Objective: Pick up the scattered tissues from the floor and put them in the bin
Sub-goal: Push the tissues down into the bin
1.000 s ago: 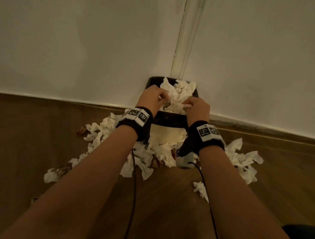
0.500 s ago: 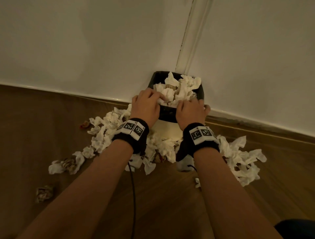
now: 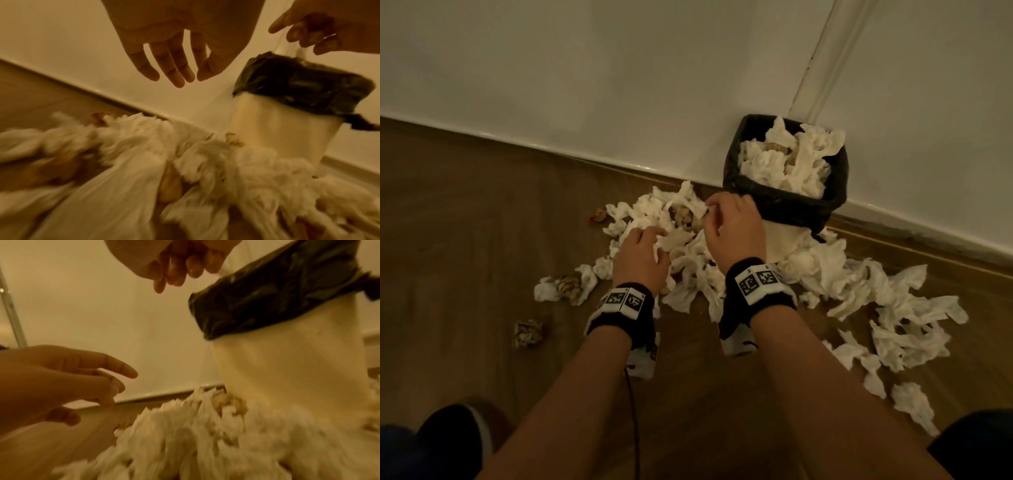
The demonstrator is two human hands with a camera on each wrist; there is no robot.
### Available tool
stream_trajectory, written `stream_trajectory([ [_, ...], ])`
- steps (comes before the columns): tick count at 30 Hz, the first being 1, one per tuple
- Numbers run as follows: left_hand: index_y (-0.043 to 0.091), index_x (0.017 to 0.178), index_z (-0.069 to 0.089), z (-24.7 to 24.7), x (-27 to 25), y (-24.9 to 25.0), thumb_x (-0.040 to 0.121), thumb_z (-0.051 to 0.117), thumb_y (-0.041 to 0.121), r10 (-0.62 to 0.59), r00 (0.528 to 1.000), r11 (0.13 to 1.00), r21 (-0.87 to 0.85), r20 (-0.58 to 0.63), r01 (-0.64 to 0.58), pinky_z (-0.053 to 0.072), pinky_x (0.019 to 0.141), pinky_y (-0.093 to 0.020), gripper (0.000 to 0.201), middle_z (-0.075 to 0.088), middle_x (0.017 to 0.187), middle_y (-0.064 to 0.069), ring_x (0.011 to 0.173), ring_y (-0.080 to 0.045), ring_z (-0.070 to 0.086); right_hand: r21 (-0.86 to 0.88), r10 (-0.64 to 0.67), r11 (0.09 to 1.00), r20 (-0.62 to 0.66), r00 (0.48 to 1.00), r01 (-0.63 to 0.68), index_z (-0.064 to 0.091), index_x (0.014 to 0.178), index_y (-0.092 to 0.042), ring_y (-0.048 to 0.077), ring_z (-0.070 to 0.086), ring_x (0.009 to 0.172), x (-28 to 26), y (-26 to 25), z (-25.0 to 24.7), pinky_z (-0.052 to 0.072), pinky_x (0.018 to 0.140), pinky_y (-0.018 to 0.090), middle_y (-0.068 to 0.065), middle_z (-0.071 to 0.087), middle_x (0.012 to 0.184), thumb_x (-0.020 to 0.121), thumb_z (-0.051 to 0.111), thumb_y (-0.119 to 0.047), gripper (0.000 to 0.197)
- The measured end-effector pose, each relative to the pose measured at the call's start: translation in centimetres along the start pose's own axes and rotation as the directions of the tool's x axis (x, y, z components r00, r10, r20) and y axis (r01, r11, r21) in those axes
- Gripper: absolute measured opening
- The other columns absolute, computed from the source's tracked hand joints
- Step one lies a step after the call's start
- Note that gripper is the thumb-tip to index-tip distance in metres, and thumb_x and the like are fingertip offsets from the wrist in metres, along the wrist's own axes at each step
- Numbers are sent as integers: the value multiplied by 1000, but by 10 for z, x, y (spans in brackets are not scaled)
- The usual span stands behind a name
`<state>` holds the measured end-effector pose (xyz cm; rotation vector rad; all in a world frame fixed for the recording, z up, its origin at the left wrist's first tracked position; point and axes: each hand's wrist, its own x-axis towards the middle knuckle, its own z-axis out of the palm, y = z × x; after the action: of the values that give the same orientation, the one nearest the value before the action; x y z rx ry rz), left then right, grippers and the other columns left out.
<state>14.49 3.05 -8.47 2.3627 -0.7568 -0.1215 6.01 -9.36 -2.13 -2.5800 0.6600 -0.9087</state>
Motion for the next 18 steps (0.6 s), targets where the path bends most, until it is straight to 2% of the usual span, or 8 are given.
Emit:
stream_trajectory([
  [2, 24, 119, 53, 5, -12, -21, 86, 53, 22, -102, 992, 993, 63, 76, 97, 49, 85, -41, 33, 49, 121, -7, 107, -26, 52, 30, 63, 997, 170, 983, -70, 60, 108, -14, 26, 56, 91, -15, -3, 16, 45, 75, 34, 9, 62, 93, 92, 48, -22, 22],
  [3, 26, 120, 52, 8, -18, -30, 87, 53, 25, -144, 982, 983, 132, 122, 128, 47, 88, -41, 34, 47, 124, -8, 111, -29, 49, 17, 100, 994, 272, 957, -109, 57, 113, -17, 25, 57, 90, -23, -3, 24, 47, 74, 34, 9, 62, 95, 92, 47, -25, 24],
  [6, 39, 128, 45, 20, -32, -51, 85, 56, 38, -283, 916, 931, 311, 283, 191, 39, 96, -46, 44, 34, 139, -3, 125, -34, 34, -87, 163, 987, 547, 821, -137, 53, 113, -22, 26, 61, 79, -45, -2, 44, 49, 64, 33, 8, 64, 88, 94, 42, -28, 22],
  [8, 46, 130, 39, 29, -41, -60, 81, 58, 48, -322, 868, 910, 375, 377, 175, 34, 102, -49, 52, 25, 145, 2, 133, -35, 22, -165, 187, 981, 658, 730, -103, 57, 110, -18, 27, 61, 82, -58, -1, 56, 45, 62, 31, 10, 65, 92, 95, 41, -27, 24],
  [11, 41, 134, 38, 40, -48, -69, 86, 56, 44, -289, 871, 902, 418, 397, 109, 35, 102, -44, 51, 26, 145, -2, 132, -33, 21, -220, 227, 971, 742, 630, -91, 61, 107, -14, 26, 60, 88, -74, 4, 71, 41, 65, 30, 10, 64, 101, 96, 42, -25, 25],
  [14, 27, 123, 50, 43, -46, -73, 90, 54, 26, -246, 897, 935, 334, 368, 120, 40, 93, -36, 33, 36, 133, -7, 120, -29, 33, -227, 239, 969, 770, 592, -96, 62, 110, -13, 27, 56, 102, -83, 11, 79, 45, 78, 34, 10, 57, 116, 94, 46, -21, 24],
  [16, 21, 107, 60, 42, -42, -73, 90, 54, 20, -222, 913, 957, 256, 343, 136, 43, 86, -31, 18, 41, 127, -9, 109, -25, 43, -243, 263, 963, 756, 600, -115, 58, 119, -14, 29, 46, 117, -89, 15, 82, 45, 94, 37, 10, 43, 130, 93, 49, -21, 28],
  [18, 21, 97, 61, 41, -41, -76, 88, 55, 12, -217, 921, 973, 152, 325, 175, 41, 74, -24, 15, 41, 126, -9, 95, -19, 49, -244, 276, 960, 737, 617, -138, 51, 127, -15, 30, 34, 127, -92, 18, 84, 40, 103, 40, 8, 34, 137, 93, 51, -19, 34],
])
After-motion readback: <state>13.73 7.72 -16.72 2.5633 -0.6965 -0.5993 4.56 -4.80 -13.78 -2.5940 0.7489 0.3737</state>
